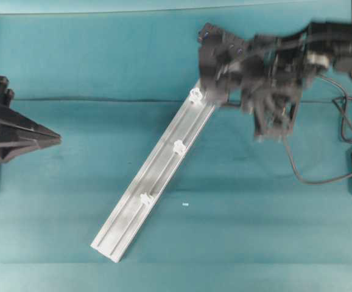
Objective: Pass the USB cable through three rings with both arms.
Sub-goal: 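Lift the cable plug with the right gripper toward the rail's far end, then lower the plug with the right gripper and push it through the first ring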
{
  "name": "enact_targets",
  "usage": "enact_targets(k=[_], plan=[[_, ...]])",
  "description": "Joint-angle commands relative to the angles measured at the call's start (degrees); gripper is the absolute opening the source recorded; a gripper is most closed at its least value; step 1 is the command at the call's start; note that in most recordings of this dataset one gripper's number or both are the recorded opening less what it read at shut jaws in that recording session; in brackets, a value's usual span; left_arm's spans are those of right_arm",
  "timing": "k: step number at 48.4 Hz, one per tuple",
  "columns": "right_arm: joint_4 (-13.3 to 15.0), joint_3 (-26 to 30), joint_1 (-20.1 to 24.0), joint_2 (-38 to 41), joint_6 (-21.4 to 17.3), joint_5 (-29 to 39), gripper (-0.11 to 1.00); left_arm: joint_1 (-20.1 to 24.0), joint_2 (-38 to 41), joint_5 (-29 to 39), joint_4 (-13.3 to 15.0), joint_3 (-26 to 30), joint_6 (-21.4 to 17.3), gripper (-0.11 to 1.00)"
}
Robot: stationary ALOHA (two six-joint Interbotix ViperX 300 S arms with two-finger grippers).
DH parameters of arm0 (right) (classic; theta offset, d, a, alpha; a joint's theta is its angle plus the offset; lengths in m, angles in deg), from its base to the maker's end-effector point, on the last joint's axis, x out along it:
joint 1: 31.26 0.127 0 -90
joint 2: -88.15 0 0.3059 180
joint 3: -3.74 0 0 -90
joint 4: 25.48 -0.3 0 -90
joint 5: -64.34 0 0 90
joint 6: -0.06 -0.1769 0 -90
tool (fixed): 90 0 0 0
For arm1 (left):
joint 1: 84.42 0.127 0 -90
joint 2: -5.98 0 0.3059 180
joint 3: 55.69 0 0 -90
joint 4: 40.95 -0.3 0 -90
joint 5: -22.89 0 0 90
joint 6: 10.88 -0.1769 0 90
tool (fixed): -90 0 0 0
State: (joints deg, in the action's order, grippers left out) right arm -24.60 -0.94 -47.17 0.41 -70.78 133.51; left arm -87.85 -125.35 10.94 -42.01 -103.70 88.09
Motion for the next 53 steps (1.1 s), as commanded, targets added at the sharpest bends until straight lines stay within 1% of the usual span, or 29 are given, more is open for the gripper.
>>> enact_targets(k=[1, 7, 15, 19, 24, 28, 33, 42, 46, 53], plan=[[1.93, 1.32, -2.72, -0.09, 3.52, 0.35, 0.09, 0.00, -0.18, -0.26, -0.09, 1.76, 0.09, -0.01], [5.36, 2.20, -6.59, 0.53, 9.84, 0.18, 0.09, 0.09, -0.35, 0.26, -0.09, 2.02, 0.09, -0.01], [8.53, 3.16, -10.81, 1.41, 17.31, 0.18, 0.09, 0.09, -0.26, 1.41, -0.09, 2.90, 0.09, -0.01], [8.88, 2.99, -12.92, 1.93, 20.92, -0.44, 0.09, 0.35, -0.09, 2.46, -0.09, 3.78, 0.09, -0.01], [8.88, 2.11, -15.64, 2.81, 25.14, -2.46, 0.09, 0.44, 0.18, 3.87, -0.09, 5.01, 0.09, -0.01], [9.40, 1.32, -17.23, 4.48, 28.48, -4.22, 0.09, 0.44, 0.09, 5.19, -0.09, 5.63, 0.18, -0.01], [9.49, 0.44, -17.93, 6.86, 31.20, -6.06, 0.09, 0.44, -0.44, 6.86, -0.09, 6.24, 0.26, -0.01], [9.58, -0.09, -18.98, 12.04, 33.75, -10.72, 0.09, 0.44, -1.67, 8.17, -0.09, 6.94, 0.35, -0.01], [9.58, 0.18, -18.37, 14.24, 34.54, -12.92, 0.09, 0.44, -1.76, 8.09, -0.09, 7.03, 0.35, -0.01], [9.49, 0.00, -15.56, 16.88, 36.12, -15.38, 0.09, 0.44, -1.58, 8.17, -0.09, 7.03, 0.35, -0.01]])
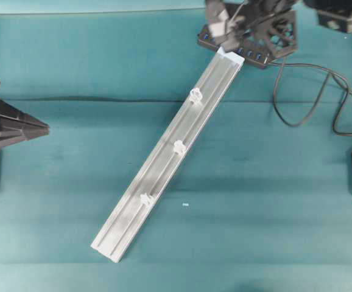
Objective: Pass the USB cable through three rings with both arms.
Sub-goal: 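Lower the plug with the right gripper and push it through the first ring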
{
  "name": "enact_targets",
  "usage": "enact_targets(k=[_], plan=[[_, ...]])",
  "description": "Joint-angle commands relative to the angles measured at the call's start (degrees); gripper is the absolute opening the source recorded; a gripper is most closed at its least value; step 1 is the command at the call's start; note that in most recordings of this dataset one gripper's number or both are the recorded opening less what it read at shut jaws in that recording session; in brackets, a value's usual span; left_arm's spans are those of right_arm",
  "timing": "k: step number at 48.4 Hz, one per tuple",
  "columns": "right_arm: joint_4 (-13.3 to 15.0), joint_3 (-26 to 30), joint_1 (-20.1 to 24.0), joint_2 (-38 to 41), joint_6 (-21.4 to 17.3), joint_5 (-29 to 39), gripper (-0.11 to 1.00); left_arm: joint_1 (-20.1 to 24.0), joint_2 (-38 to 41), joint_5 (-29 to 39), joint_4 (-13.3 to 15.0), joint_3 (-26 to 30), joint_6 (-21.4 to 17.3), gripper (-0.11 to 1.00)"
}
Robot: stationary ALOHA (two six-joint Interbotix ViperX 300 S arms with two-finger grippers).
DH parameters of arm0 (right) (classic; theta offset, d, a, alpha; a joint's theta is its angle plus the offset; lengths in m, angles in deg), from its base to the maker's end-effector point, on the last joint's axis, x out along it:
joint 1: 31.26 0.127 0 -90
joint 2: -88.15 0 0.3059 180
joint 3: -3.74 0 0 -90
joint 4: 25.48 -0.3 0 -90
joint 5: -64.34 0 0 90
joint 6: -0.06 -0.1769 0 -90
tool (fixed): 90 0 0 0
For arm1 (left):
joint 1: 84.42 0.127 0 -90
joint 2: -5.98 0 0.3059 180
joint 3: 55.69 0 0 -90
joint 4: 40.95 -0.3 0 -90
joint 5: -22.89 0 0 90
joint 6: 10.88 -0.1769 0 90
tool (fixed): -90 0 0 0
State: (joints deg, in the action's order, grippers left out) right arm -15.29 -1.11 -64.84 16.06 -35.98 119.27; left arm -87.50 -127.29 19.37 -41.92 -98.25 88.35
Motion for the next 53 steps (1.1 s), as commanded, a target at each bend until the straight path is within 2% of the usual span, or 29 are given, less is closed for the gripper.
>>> enact_targets(k=[1, 9, 24, 31, 42, 53], plan=[[0.26, 0.00, 2.81, 1.67, 1.93, -1.49, 0.09, 0.09, 0.35, -0.26, -0.18, 1.58, 0.09, -0.01], [0.18, -1.05, 4.39, 3.43, 4.66, -3.43, 0.09, 0.09, 0.44, -0.18, -0.18, 1.49, 0.09, -0.01], [0.26, -1.76, 0.70, 4.13, 5.01, -5.10, 0.09, 0.09, 0.53, 0.35, -0.18, 1.49, 0.18, -0.01], [0.26, -2.02, 0.53, 5.80, 5.10, -7.21, 0.09, -0.09, 1.67, 0.35, -0.18, 1.49, 1.14, -0.01], [0.26, -1.32, 1.67, 6.77, 5.19, -8.35, 0.09, -0.09, 2.55, 0.35, -0.18, 1.76, 4.39, -0.01], [-0.18, -1.67, 4.66, 6.94, 7.82, -8.88, 0.09, -0.09, 2.81, 0.79, -0.18, 1.76, 3.87, -0.01]])
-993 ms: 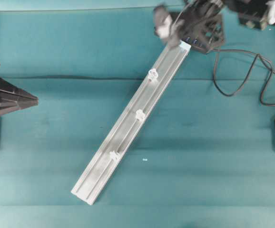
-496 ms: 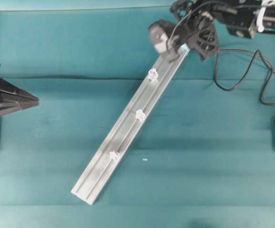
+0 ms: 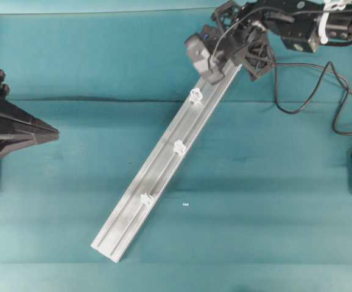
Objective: Pass the USB cable through three rings with both arms.
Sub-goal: 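Lower the plug with the right gripper and push it through the first ring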
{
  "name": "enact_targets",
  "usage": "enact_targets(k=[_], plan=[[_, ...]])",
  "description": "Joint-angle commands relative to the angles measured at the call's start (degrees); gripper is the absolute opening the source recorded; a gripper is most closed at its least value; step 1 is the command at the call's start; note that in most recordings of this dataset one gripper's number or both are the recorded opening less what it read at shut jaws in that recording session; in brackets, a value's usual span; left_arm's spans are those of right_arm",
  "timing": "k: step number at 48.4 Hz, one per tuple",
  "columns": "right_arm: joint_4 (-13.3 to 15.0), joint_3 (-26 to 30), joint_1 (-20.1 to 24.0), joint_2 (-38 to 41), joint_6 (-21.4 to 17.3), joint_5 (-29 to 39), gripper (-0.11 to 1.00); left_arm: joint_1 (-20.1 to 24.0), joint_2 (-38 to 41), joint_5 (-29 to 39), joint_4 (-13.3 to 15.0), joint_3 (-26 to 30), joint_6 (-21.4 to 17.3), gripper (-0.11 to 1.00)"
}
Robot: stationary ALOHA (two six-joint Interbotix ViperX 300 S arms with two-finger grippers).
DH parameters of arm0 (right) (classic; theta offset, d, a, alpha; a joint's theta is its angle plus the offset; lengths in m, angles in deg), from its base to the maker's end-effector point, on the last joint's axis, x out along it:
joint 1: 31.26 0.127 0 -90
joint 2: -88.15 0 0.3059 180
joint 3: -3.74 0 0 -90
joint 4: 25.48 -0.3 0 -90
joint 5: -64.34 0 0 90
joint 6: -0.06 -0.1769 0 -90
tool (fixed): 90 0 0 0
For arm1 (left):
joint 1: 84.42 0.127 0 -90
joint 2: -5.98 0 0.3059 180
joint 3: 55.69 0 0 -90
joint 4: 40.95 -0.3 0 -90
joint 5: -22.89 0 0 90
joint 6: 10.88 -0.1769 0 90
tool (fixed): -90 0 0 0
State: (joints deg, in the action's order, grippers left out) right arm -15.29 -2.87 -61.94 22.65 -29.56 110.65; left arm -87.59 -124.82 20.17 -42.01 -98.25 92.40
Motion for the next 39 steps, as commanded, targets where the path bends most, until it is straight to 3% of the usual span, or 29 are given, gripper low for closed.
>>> enact_targets(k=[1, 20, 39], plan=[[-0.26, 0.09, 2.11, 0.35, 1.67, -0.26, 0.09, 0.00, 0.53, 0.18, -0.09, 1.76, -0.18, -0.01], [-2.20, 0.62, 4.13, 1.49, 2.11, -2.64, 0.09, 0.00, 1.23, 0.79, -0.09, 1.67, 0.09, -0.01], [-5.98, 0.70, 5.98, 1.32, 2.90, -2.72, 0.09, 0.00, 1.23, 0.79, -0.09, 1.58, 0.00, -0.01]])
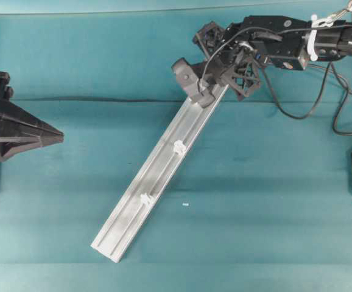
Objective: Pass the USB cable through three rings with both arms.
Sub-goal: 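Lower the plug with the right gripper and push it through the first ring, then move the left gripper to the plug past the first ring and grasp it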
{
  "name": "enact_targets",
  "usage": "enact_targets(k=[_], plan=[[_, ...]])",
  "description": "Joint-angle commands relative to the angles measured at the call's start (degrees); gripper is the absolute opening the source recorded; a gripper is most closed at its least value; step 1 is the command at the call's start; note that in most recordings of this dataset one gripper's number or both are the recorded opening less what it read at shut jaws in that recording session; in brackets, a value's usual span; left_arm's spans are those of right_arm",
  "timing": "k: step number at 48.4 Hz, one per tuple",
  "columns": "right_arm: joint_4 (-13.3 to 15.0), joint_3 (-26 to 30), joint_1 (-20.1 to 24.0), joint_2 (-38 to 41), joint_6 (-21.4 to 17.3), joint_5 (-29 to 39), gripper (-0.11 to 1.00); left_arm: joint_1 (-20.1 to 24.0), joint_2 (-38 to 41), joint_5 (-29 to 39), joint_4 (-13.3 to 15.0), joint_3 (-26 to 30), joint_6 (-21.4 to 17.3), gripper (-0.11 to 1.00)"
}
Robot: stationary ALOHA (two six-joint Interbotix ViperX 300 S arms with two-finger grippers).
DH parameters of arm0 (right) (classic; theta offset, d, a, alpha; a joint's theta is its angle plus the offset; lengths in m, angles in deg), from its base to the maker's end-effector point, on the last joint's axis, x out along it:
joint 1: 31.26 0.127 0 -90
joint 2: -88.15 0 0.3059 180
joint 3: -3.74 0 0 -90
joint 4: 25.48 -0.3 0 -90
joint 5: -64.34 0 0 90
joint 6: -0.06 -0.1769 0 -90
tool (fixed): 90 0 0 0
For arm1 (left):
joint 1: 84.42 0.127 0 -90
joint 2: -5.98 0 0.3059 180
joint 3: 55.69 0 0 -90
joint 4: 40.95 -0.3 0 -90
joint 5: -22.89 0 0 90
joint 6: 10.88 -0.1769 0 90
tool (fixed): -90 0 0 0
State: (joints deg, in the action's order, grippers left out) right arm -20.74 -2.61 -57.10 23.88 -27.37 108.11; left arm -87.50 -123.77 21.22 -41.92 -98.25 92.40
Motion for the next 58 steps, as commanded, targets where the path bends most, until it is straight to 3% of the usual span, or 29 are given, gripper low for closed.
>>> enact_targets(k=[1, 7, 26, 31, 37, 43, 53, 56, 58], plan=[[-0.53, 0.44, 1.32, 0.09, 0.70, -0.09, 0.09, -0.09, 0.18, -0.26, -0.18, 1.58, 0.00, -0.01], [-0.97, 0.44, 1.76, 0.09, 0.70, -0.09, 0.09, -0.09, 0.18, -0.26, -0.18, 1.49, 0.00, -0.01], [-7.03, 0.88, 1.67, -0.35, 0.79, -0.79, 0.09, 0.79, 1.58, -0.70, -0.18, 1.76, 2.20, 0.01], [-7.21, 0.88, 1.67, -0.35, 0.88, -0.97, 0.09, 2.90, 3.52, -0.70, -0.18, 1.76, 2.11, 0.02], [-8.96, 0.88, 1.76, -0.35, 0.88, -2.46, 0.09, 8.70, 7.91, -1.14, -0.18, 1.85, 2.37, 0.08], [-11.51, 0.88, 1.67, -0.35, 0.88, -3.43, 0.09, 12.57, 12.83, -4.04, -0.18, 1.85, 2.64, 0.28], [-12.22, 0.79, 1.67, -0.53, 0.97, -3.34, 0.09, 14.59, 21.53, -8.35, -0.18, 1.93, 2.72, 0.85], [-12.30, 0.70, 1.67, -0.62, 0.88, -3.43, 0.09, 15.21, 24.79, -9.49, -0.18, 2.11, 2.72, 0.95], [-12.39, 0.70, 1.67, -0.62, 0.97, -3.43, 0.09, 15.73, 26.63, -10.37, -0.18, 2.29, 2.72, 0.96]])
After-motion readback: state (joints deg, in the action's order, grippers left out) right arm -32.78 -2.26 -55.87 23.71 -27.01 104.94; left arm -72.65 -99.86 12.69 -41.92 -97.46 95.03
